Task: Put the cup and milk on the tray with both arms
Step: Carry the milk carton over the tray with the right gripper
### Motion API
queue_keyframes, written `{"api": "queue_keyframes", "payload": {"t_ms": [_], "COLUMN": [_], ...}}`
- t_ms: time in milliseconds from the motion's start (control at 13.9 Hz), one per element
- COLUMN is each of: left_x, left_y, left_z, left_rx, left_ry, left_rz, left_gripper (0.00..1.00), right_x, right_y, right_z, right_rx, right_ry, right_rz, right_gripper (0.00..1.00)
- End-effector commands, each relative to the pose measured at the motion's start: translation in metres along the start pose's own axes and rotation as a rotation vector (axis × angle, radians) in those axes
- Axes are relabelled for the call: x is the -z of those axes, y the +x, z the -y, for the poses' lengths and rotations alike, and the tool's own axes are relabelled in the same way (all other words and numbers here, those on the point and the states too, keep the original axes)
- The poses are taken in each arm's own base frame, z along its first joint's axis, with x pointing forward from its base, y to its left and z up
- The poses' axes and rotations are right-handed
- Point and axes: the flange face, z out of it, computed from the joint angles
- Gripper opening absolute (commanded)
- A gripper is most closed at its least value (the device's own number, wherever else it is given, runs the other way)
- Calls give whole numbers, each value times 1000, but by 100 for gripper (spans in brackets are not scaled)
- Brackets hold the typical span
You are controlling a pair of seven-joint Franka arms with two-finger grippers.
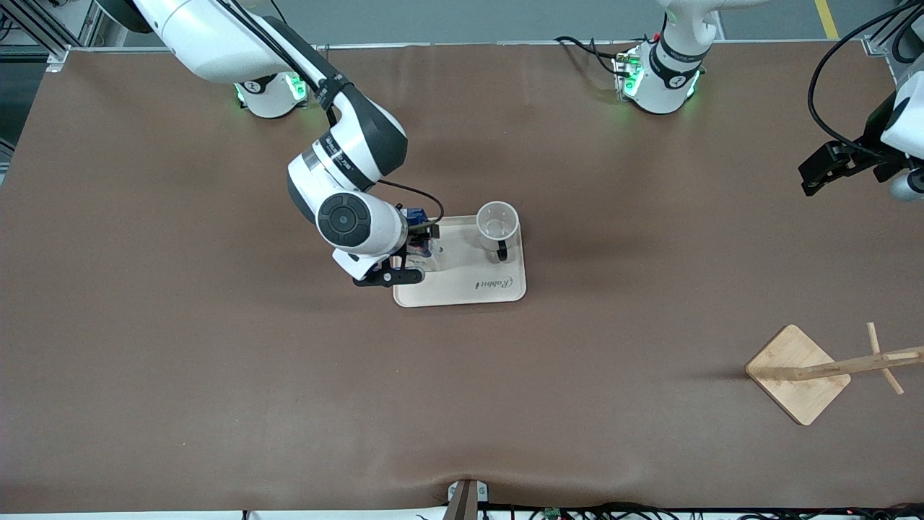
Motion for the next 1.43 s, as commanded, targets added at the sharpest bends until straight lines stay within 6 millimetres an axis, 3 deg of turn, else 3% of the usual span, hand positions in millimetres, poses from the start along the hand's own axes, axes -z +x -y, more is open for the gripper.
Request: {"api": "queue_keyframes", "payload": {"t_ms": [0, 502, 789, 932, 1004, 1147, 1291, 1362], "left_x": [7, 7, 8, 7, 7, 7, 7, 7], "left_y": [-2, -3, -4, -4, -4, -4, -4, -4], "left_z": [2, 3, 3, 3, 3, 3, 3, 3], "left_rx": [-7, -7, -7, -7, -7, -7, -7, -7], "left_ry": [-14, -13, -12, -12, -11, -11, -11, -11], "left_rz": [-4, -1, 0, 2, 1, 1, 1, 1], "left_gripper": [100, 100, 100, 100, 100, 100, 100, 100], "right_x": [1, 9, 41, 72, 90, 141, 179, 211], "right_y": [4, 3, -1, -3, -7, -14, -5, -13], "right_z": [5, 8, 24, 23, 17, -17, -76, -103], "right_rx": [-13, -6, 17, 21, 15, -29, 28, 102], "right_ry": [-4, 2, 47, 69, 62, 47, -27, -48], "right_rz": [-13, -23, -67, -96, -99, -149, -202, -193], "right_gripper": [100, 100, 100, 100, 100, 100, 100, 100]}}
